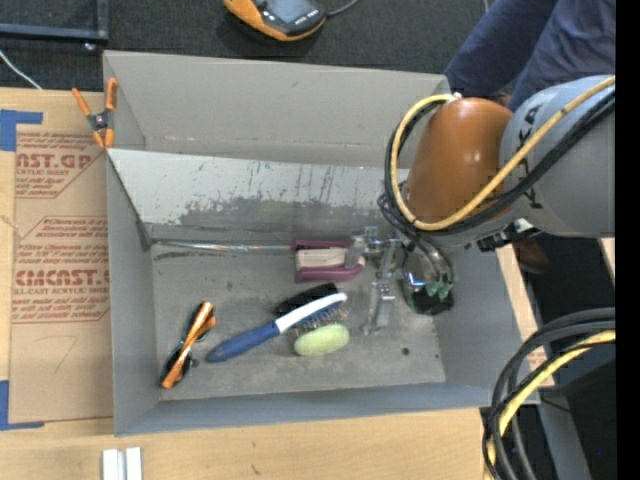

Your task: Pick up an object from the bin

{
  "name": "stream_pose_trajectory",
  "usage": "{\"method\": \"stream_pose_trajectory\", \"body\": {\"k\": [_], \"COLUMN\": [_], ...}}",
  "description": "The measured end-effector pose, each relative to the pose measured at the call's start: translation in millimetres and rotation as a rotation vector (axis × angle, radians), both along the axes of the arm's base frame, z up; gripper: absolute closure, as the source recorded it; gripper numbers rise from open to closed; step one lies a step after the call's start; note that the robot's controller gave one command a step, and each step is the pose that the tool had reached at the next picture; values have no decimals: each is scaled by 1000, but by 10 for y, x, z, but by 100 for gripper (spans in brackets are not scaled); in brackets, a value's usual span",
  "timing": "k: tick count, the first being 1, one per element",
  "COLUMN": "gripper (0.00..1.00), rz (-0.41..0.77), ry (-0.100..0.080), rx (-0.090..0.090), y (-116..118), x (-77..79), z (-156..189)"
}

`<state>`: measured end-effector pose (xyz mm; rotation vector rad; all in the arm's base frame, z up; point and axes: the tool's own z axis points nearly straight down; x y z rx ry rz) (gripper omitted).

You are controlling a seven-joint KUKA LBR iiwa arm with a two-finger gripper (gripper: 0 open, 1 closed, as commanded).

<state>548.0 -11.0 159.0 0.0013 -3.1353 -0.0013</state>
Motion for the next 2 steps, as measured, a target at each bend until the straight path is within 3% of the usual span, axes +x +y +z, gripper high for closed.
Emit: {"method": "stream_pose_trajectory", "body": {"k": [1, 2], "gripper": [0, 0], "rz": [0, 111], "ry": [-8, -6], "rx": [0, -1], "y": [-1, 507], "x": [17, 169], "z": [47, -648]}}
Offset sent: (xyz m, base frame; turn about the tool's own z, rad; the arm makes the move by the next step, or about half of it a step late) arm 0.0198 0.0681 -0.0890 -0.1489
